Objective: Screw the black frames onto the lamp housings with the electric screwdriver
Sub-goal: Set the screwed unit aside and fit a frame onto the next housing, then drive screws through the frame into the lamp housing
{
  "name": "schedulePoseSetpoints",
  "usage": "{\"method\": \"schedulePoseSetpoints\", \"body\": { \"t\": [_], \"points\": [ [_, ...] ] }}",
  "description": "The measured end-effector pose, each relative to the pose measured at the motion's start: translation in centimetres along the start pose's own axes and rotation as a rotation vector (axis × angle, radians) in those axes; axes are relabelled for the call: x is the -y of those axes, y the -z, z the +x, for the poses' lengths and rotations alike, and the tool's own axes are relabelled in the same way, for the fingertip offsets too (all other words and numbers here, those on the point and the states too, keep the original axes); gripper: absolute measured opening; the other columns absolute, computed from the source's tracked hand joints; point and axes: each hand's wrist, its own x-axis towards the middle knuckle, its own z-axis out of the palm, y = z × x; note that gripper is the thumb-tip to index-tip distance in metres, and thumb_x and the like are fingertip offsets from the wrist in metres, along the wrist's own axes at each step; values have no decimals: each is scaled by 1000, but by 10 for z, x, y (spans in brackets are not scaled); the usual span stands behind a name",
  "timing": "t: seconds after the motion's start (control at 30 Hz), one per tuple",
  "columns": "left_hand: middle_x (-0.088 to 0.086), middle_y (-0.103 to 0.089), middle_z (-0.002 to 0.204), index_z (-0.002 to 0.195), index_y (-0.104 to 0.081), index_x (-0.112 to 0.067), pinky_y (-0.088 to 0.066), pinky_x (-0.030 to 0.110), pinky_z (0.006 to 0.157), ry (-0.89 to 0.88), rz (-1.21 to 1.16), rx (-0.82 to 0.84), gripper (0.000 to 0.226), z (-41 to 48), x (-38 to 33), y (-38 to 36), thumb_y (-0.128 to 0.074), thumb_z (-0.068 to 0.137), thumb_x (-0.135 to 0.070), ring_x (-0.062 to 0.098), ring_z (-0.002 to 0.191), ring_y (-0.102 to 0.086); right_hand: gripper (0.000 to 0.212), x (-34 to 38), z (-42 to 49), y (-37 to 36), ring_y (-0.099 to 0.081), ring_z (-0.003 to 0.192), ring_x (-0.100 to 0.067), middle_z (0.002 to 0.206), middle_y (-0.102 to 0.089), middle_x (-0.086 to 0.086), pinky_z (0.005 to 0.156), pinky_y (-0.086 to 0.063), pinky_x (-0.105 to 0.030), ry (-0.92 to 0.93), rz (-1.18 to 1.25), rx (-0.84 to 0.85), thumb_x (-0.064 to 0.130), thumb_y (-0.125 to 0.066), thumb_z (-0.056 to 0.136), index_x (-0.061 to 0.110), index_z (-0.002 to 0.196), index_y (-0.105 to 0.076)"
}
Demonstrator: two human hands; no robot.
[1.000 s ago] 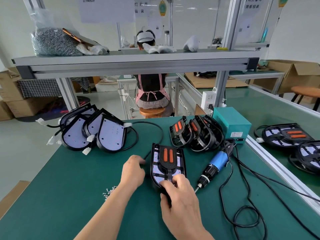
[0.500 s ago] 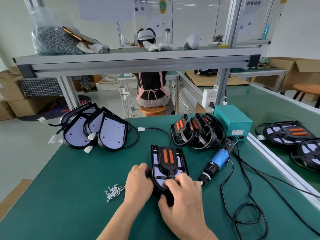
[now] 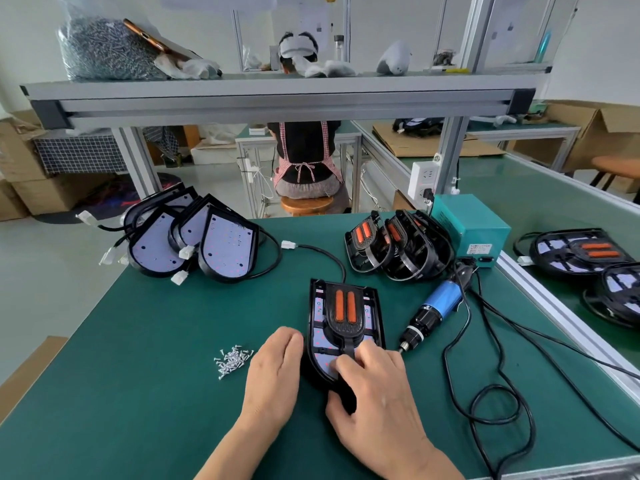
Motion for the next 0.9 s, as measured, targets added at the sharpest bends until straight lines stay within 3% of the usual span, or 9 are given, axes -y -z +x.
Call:
{"method": "schedulePoseSetpoints", "body": {
  "t": [0.07,0.13,0.23,0.3,0.4,0.6,0.73,0.83,0.9],
  "points": [
    [-10,-64,79,94,-56,-32,-40,17,69,23,-7,-10,17,-1,0,-1,-53,93,-49,3,78,-57,18,-2,-2,7,-45,77,-17,86,-42,4,79,-44,-34,8,24,59,29,-62,74,20,89,-65],
    [-8,-63,80,110,-52,-36,-37,15,68,21,57,-15,20,1,2,-4,-61,93,-42,1,78,-57,27,-4,-1,15,-47,84,-11,91,-45,8,87,-42,-31,-4,119,107,33,-56,81,25,104,-67],
    [-6,-61,78,120,-54,-34,-36,14,65,0,77,-4,27,4,3,-4,-61,94,-30,3,75,-55,34,-12,9,23,-54,99,-5,104,-53,11,93,-42,-26,-192,336,-92,28,-53,93,23,125,-63],
    [-6,-61,77,117,-59,-34,-37,17,66,-16,79,22,23,2,3,-3,-62,94,-33,4,74,-54,33,-31,22,29,-56,103,-16,112,-52,4,94,-46,-34,-431,336,-236,26,-56,98,15,128,-56],
    [-6,-61,75,107,-60,-36,-40,22,67,-20,62,39,27,-1,2,-4,-57,86,-54,4,74,-55,49,-71,39,38,-56,106,-35,119,-46,-7,85,-40,-36,-749,152,-102,37,-60,96,11,133,-40],
    [-3,-58,69,115,-55,-29,-42,29,66,94,79,35,47,5,-13,-13,-46,73,-48,10,76,-58,92,-111,75,36,-53,119,-44,135,-50,-28,96,-45,-48,-950,59,-11,51,-64,92,12,154,-8],
    [-7,-59,70,110,-54,-31,-41,33,67,114,192,-23,38,6,-16,-18,-56,84,-58,12,79,-60,98,-118,88,36,-60,109,-41,121,-59,-20,92,-51,-47,-1058,108,-61,40,-73,83,16,151,-7],
    [-9,-59,67,104,-60,-31,-44,30,66,98,155,-71,23,3,-13,-18,-63,86,-45,8,74,-59,95,-117,75,35,-63,88,-35,94,-64,-11,79,-51,-42,-1040,264,-198,31,-69,83,29,151,-4],
    [-9,-57,66,101,-60,-31,-41,28,63,82,129,-86,17,3,-11,-17,-65,86,-37,8,72,-58,82,-114,61,36,-61,76,-30,87,-62,-8,72,-49,-41,-1032,433,-351,28,-66,81,35,144,-15]
  ]
}}
